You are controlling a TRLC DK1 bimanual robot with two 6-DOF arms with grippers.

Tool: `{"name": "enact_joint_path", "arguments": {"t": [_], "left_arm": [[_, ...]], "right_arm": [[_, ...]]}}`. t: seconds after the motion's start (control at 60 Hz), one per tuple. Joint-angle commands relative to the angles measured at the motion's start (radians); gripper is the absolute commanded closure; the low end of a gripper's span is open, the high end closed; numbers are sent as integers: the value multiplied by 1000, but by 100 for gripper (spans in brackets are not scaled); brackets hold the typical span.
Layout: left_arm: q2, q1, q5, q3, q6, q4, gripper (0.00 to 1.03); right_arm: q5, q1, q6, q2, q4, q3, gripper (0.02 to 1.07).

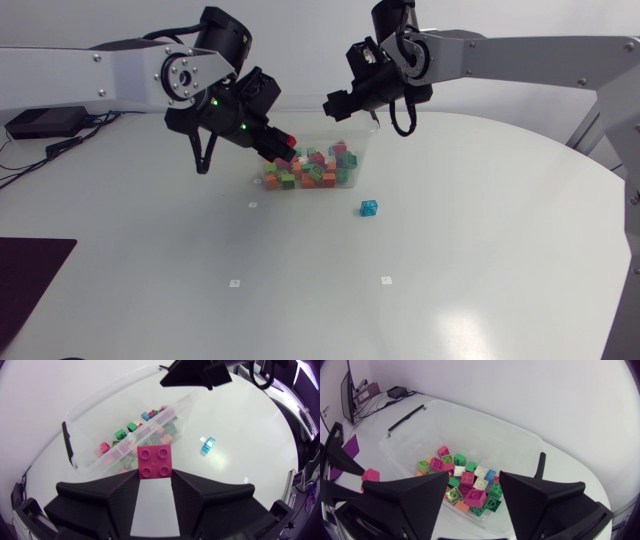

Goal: Place the duplo bricks in the container

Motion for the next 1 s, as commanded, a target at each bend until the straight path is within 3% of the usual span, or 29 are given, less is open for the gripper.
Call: {"name": "enact_joint_path", "arguments": {"t": [0.0,0.367,0.75,0.817,0.833,0.883,0.9,0.983], "left_arm": [[-13,27,16,38,10,26,70],[95,83,56,210,4,95,69],[291,120,93,391,-10,146,65],[326,125,95,428,-18,148,47],[337,128,95,440,-22,146,32],[349,129,93,454,-24,141,8],[352,129,93,458,-24,141,4],[346,131,93,449,-24,140,4]], "right_arm": [[9,5,19,11,-22,26,9],[11,-15,19,-216,-22,-227,9],[112,-2,94,-325,-41,-482,9],[133,8,131,-307,-55,-487,9],[144,14,137,-301,-56,-488,10],[166,27,156,-276,-67,-488,10],[172,30,160,-267,-68,-487,10],[190,44,186,-226,-81,-481,10]]}}
